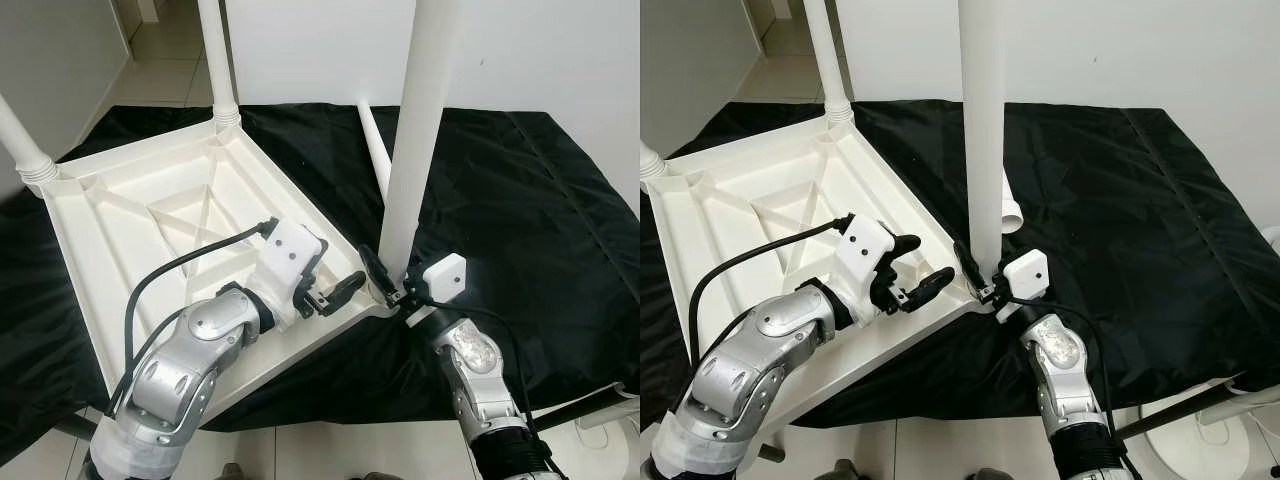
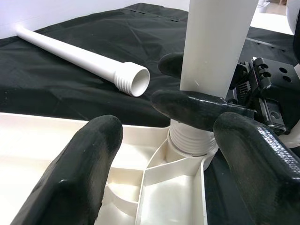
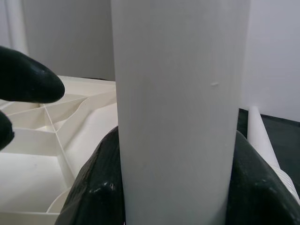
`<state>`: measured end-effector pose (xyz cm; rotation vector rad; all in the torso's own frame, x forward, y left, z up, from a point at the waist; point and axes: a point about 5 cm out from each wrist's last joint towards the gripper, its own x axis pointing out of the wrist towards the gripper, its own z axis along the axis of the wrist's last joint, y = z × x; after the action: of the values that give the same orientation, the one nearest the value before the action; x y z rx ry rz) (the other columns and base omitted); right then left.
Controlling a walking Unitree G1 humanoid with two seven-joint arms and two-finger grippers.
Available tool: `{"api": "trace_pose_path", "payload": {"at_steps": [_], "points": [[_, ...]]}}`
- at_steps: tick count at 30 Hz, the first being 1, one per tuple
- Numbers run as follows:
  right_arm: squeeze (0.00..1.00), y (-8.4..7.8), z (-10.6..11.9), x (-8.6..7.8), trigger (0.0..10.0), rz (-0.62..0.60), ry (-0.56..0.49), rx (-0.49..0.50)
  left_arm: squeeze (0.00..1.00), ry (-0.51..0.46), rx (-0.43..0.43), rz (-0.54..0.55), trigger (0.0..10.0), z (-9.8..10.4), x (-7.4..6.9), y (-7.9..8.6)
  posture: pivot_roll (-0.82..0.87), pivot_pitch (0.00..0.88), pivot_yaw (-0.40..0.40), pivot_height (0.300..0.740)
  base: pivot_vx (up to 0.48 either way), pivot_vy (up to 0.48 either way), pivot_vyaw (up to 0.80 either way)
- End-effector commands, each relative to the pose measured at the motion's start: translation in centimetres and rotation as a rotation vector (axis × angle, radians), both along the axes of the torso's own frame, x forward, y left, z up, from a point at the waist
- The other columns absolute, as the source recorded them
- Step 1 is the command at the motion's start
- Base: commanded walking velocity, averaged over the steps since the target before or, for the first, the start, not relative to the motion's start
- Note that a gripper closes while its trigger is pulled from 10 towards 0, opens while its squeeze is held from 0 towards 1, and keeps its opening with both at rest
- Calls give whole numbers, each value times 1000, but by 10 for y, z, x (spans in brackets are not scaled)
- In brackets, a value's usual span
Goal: Building children table
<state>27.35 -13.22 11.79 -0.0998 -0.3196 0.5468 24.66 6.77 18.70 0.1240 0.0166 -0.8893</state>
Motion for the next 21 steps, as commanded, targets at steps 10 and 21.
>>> {"api": "trace_pose_path", "payload": {"at_steps": [10, 21], "points": [[0, -5, -54, -16, 10000, -57, 281, 142, 0, -20, 7, 14, 10000, 6, 1, 2, 9, 42, 47, 740, 0, 0, 0], [0, -1, -58, -21, 10000, -58, 262, 99, 0, -25, 13, 11, 10000, 8, 2, 3, 8, 41, 60, 740, 0, 0, 0]]}}
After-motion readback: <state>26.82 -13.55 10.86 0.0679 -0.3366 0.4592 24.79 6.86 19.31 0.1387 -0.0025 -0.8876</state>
